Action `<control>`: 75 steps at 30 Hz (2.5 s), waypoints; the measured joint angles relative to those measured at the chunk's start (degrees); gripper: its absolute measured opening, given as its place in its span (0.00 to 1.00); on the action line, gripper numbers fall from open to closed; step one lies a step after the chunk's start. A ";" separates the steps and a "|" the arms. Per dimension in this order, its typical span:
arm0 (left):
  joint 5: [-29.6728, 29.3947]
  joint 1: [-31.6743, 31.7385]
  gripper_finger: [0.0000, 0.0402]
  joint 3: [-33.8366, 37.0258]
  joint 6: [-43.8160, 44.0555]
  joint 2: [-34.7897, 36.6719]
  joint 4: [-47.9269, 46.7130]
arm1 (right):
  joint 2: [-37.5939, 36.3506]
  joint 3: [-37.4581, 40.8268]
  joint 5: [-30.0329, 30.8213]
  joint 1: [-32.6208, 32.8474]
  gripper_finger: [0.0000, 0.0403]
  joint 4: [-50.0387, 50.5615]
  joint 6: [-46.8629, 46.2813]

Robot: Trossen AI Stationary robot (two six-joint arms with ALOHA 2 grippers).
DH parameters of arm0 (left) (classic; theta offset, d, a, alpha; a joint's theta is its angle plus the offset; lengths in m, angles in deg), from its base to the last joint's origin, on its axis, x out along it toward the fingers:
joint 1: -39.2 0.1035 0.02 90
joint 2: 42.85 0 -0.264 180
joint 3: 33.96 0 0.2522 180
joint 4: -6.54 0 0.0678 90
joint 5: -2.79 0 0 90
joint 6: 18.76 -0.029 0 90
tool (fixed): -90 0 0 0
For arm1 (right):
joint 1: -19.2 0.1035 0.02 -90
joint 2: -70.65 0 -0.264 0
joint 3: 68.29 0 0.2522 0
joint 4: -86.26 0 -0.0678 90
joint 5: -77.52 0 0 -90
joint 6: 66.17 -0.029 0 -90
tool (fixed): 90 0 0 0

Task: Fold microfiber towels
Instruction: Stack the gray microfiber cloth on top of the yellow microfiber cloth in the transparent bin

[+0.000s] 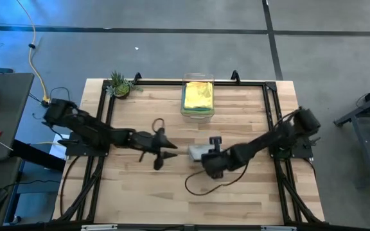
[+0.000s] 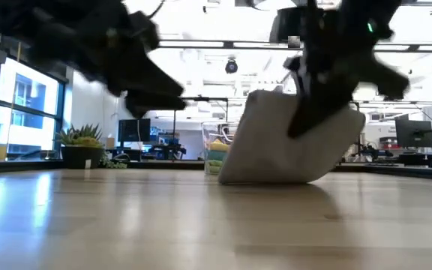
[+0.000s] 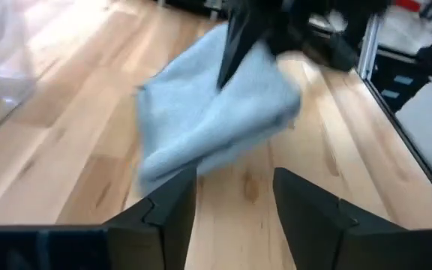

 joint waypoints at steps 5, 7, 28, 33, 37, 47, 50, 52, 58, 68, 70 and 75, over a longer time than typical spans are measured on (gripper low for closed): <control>-2.57 -0.02 0.41 9.85 1.98 7.60 5.49 | -9.25 -0.23 -10.08 -5.17 0.01 0.41 0.01; -3.11 0.00 0.39 12.74 2.50 10.00 6.96 | -12.26 -1.51 -12.31 -7.69 0.00 1.95 0.33; -4.73 -0.02 0.33 19.19 3.98 15.32 8.73 | -1.07 -34.61 -9.91 -41.40 0.00 20.06 33.65; -4.73 -0.02 0.33 19.15 3.86 15.32 7.77 | 4.10 -37.48 -5.35 -46.12 0.00 15.84 40.20; -4.71 -0.02 0.33 19.15 3.56 15.32 7.38 | 5.94 -37.50 -3.08 -48.17 0.00 11.52 43.94; -4.71 -0.04 0.33 19.16 2.80 15.29 6.49 | 8.79 -29.46 -2.20 -47.96 0.00 5.88 47.39; -4.71 -0.15 0.33 19.17 2.81 15.26 6.51 | 8.88 -27.14 -2.85 -47.01 0.00 5.82 46.23; -4.71 -0.15 0.33 19.16 2.82 15.26 6.53 | 8.88 -26.54 -4.24 -46.35 0.01 6.32 44.36; -4.71 -0.15 0.33 19.15 2.85 15.26 6.53 | 8.88 -26.57 -12.45 -44.51 0.19 7.85 40.67; -4.28 -0.15 0.33 19.15 3.40 15.26 6.53 | 8.36 -26.62 -18.08 -44.37 0.57 13.98 33.77; -4.23 -0.15 0.33 19.16 3.40 15.26 6.53 | 7.44 -26.62 -18.49 -44.46 0.60 13.63 32.92; -4.14 -0.15 0.33 19.15 3.40 15.26 6.53 | 5.48 -26.68 -23.61 -46.30 0.61 13.19 29.56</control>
